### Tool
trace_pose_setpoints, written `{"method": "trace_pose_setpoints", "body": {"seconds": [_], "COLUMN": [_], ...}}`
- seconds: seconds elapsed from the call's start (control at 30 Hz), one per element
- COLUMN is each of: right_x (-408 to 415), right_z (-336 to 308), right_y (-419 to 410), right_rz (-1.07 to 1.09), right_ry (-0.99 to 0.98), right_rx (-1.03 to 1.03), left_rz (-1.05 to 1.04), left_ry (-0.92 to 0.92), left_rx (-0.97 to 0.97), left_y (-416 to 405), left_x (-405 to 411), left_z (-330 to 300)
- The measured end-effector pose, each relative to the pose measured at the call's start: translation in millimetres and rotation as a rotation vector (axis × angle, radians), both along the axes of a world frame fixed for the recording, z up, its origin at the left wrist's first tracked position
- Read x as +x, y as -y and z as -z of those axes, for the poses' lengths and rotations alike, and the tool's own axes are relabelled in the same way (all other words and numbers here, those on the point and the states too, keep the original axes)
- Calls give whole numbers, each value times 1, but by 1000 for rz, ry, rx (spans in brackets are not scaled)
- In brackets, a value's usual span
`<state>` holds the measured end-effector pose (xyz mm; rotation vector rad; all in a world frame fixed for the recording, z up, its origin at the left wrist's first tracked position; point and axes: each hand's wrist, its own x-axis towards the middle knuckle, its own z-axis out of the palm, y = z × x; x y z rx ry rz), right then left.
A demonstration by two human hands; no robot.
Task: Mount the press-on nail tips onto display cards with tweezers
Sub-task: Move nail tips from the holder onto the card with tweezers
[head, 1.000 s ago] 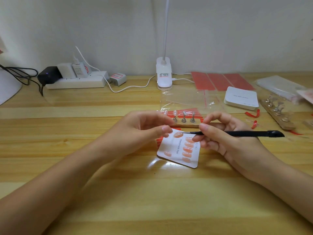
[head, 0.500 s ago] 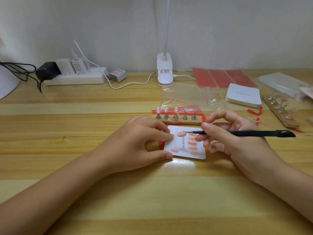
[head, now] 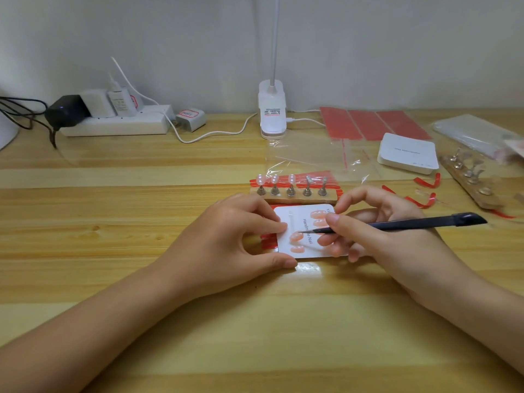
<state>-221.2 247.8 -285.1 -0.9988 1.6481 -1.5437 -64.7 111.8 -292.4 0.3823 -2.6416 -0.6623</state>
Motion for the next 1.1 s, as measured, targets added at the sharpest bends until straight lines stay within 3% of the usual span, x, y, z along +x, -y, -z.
{"method": "trace_pose_setpoints", "body": {"seconds": [0.63,1.1], "right_x": [4,6], "right_z": [-1,5], "right_y": [-1,-4], "right_rz": [5,-20], "right_ry": [-56,-247], "right_rx": [29,12], "left_rz": [-5,-15], "left_ry": [-6,-16], "left_rx": [56,11], "left_y": [-2,-3], "left_x": [0,0], "left_z": [-2,-1]}}
